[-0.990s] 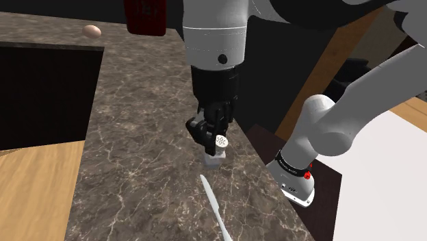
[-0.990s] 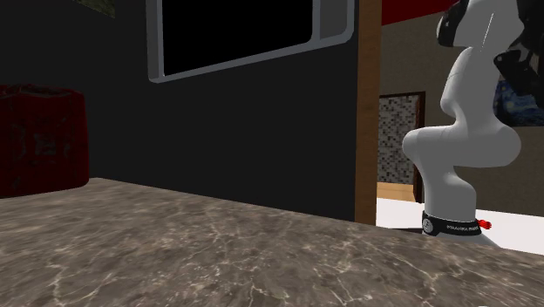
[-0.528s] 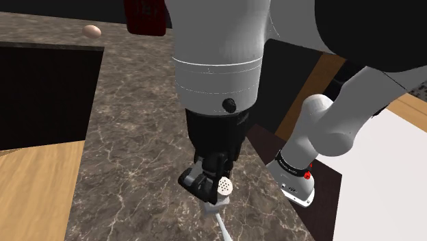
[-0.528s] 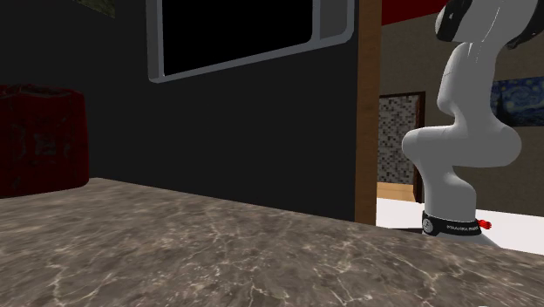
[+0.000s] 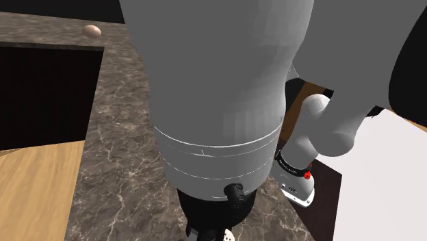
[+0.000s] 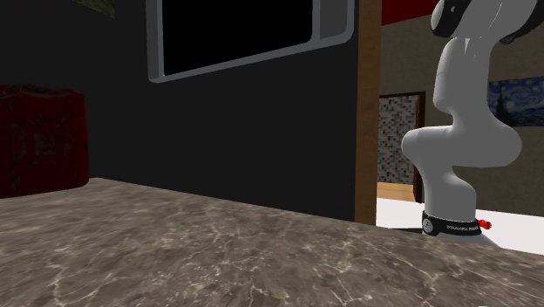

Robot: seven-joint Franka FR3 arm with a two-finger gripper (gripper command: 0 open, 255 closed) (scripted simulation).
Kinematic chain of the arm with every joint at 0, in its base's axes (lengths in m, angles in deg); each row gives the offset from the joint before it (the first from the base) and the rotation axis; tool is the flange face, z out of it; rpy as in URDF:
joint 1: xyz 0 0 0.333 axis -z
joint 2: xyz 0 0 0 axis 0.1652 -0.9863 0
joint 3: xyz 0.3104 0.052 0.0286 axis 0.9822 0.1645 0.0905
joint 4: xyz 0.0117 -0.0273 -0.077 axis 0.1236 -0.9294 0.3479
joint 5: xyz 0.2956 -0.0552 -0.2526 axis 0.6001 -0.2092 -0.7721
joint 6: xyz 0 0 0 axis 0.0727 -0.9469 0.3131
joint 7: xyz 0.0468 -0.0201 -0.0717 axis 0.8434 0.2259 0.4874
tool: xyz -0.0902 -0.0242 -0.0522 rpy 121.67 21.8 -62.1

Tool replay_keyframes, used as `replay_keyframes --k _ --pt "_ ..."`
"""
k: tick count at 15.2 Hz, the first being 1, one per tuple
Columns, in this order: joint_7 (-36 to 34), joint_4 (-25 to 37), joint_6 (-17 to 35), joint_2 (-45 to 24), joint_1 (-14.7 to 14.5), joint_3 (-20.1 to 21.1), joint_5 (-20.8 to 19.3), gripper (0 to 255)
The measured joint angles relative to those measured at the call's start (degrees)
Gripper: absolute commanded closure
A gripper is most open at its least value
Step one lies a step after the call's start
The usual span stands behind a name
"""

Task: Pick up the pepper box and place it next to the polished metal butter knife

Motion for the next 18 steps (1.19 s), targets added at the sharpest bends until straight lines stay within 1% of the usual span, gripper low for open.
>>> replay_keyframes --k 13,18 --pt "0.54 -7.97 10.26 -2.88 -0.34 1.73 -0.85 255" --pt "0.26 -10.28 14.27 -5.05 -0.38 2.43 -1.96 255"
